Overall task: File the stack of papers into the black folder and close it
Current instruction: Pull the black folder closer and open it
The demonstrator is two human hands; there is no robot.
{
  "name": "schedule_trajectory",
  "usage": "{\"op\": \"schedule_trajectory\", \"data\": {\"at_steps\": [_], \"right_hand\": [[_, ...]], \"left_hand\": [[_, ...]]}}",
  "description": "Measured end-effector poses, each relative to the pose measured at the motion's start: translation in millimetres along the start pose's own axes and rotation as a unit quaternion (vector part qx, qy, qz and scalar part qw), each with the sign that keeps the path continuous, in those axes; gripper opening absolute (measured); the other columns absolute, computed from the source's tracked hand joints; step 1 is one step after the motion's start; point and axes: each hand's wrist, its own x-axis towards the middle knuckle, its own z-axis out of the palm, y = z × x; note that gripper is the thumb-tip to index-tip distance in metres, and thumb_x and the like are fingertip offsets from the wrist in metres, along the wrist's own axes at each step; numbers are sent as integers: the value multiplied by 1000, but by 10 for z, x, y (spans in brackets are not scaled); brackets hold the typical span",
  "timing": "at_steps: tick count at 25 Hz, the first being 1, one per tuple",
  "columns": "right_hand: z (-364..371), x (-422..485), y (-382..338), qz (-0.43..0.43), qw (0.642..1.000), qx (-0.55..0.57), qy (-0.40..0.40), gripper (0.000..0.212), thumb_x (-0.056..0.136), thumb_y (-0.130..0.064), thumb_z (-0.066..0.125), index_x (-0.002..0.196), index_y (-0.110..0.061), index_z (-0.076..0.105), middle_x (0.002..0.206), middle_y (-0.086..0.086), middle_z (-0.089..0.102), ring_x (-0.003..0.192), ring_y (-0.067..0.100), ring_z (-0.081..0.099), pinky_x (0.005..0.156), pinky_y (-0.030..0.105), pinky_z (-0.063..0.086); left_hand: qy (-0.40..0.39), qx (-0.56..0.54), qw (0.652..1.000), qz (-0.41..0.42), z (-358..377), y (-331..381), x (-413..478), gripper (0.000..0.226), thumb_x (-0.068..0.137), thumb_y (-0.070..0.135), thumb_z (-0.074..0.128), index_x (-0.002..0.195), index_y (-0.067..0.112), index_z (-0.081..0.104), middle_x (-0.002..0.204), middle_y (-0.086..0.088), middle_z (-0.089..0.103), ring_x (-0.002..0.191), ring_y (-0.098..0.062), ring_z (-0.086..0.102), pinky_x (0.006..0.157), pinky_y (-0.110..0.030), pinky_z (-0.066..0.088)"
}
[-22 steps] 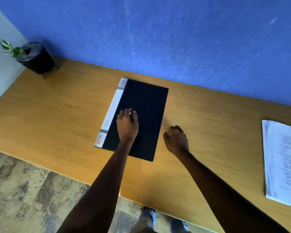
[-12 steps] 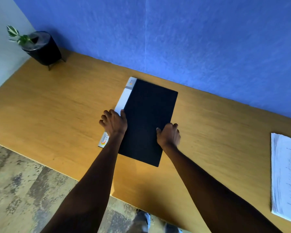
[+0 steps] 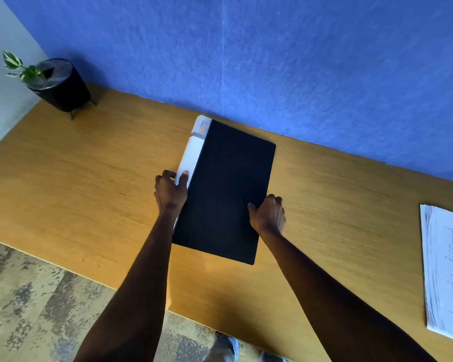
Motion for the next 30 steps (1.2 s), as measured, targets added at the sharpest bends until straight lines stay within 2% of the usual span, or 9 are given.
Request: {"op": "schedule_trajectory", "data": {"at_steps": [4, 8, 13, 16, 18, 20, 24, 27, 30], "right_hand": [[-58, 12, 162, 5, 999, 38, 22, 51, 92, -40, 63, 123, -1, 52, 126, 18, 53, 113, 40, 57, 85, 45, 49], [-170, 26, 458, 26, 985, 165, 35, 29, 92, -27, 64, 107, -3, 61, 108, 18, 68, 103, 40, 61, 73, 33, 43], [-486, -47, 979, 62, 964, 243, 86, 14, 88, -14, 68, 97, -3, 68, 90, 11, 72, 93, 35, 66, 78, 37, 53], [-673, -87, 1300, 87, 955, 258, 113, 15, 87, -12, 69, 100, -4, 69, 92, 12, 73, 96, 36, 66, 79, 35, 51], [-806, -115, 1520, 99, 953, 253, 133, 19, 88, -10, 70, 105, -1, 69, 101, 17, 74, 100, 37, 66, 76, 30, 45], [-939, -148, 1730, 116, 952, 242, 151, 24, 88, -9, 70, 110, 1, 69, 108, 19, 73, 103, 36, 65, 76, 25, 39], [-1089, -140, 2063, 123, 952, 231, 159, 26, 88, -10, 70, 112, 0, 68, 111, 20, 72, 104, 37, 64, 83, 33, 47], [-1160, -122, 2282, 135, 951, 228, 158, 29, 88, -12, 71, 114, 0, 68, 112, 20, 72, 106, 37, 64, 86, 35, 49], [-1158, -125, 2391, 139, 952, 231, 144, 30, 89, -12, 70, 116, 1, 67, 112, 20, 71, 106, 36, 64, 81, 29, 45]], "left_hand": [[-3, -36, 998, 56, 5, -33, -36, 46, 93, 46, 57, 110, 3, 63, 104, -20, 68, 93, -37, 63, 81, -44, 53], [-14, -77, 993, 85, 99, 53, -223, 44, 94, 43, 58, 106, 1, 65, 93, -17, 70, 82, -34, 63, 73, -39, 52], [-47, -116, 987, 99, 409, 308, -664, 35, 93, 34, 62, 113, 5, 63, 90, -8, 63, 73, -19, 55, 63, -29, 45], [-66, -136, 983, 99, 682, 378, -937, 34, 92, 32, 64, 114, 7, 62, 95, -9, 64, 71, -13, 55, 58, -18, 42], [-84, -146, 981, 101, 877, 417, -1125, 34, 91, 33, 64, 113, 7, 61, 101, -13, 66, 82, -21, 61, 64, -20, 46], [-108, -150, 977, 105, 1066, 456, -1315, 36, 92, 34, 63, 114, 6, 60, 106, -15, 67, 93, -26, 64, 74, -30, 52], [-121, -136, 975, 130, 1333, 516, -1581, 34, 93, 28, 62, 114, 2, 59, 103, -17, 66, 94, -30, 62, 80, -40, 54], [-122, -118, 976, 136, 1488, 559, -1760, 32, 94, 23, 61, 115, -1, 60, 104, -20, 63, 94, -27, 59, 78, -32, 47], [-113, -101, 979, 138, 1553, 569, -1871, 31, 94, 20, 61, 116, -3, 61, 106, -23, 62, 96, -29, 58, 78, -27, 42]]}}
